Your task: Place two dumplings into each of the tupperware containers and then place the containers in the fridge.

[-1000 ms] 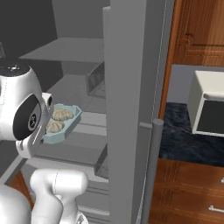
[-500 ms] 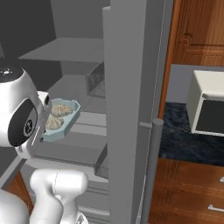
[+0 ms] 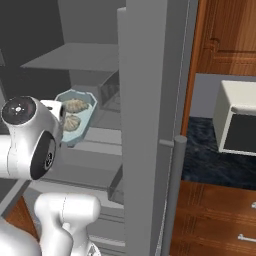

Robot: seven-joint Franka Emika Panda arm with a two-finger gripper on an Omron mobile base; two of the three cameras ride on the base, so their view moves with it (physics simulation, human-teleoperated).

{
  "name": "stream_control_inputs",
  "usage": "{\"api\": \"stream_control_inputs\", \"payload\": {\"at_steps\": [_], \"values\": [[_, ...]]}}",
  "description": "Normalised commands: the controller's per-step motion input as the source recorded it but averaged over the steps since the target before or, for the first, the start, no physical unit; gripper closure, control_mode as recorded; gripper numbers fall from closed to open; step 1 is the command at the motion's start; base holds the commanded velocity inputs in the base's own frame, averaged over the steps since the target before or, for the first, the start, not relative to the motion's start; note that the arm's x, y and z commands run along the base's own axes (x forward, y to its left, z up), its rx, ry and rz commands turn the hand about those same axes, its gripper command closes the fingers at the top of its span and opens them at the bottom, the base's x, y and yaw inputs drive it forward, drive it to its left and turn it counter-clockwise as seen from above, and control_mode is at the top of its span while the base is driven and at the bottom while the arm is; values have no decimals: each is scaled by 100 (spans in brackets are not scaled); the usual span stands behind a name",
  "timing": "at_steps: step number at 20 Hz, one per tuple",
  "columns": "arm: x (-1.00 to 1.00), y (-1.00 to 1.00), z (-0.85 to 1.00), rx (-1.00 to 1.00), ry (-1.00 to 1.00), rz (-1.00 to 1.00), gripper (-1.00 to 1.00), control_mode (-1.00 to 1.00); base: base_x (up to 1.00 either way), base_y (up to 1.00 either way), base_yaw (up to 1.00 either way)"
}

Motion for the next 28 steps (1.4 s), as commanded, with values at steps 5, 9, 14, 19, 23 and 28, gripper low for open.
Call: {"api": "stream_control_inputs", "payload": {"at_steps": [5,9,14,19,23,28], "values": [[100,4,-19,2,-9,0,100,-100,0,0,0],[100,3,-29,0,-14,0,100,-100,0,0,0],[100,1,-24,1,-6,0,100,-100,0,0,0],[100,4,-4,2,1,0,100,-100,0,0,0],[100,1,-10,2,5,0,100,-100,0,0,0],[100,0,-20,2,8,0,100,-100,0,0,0]]}}
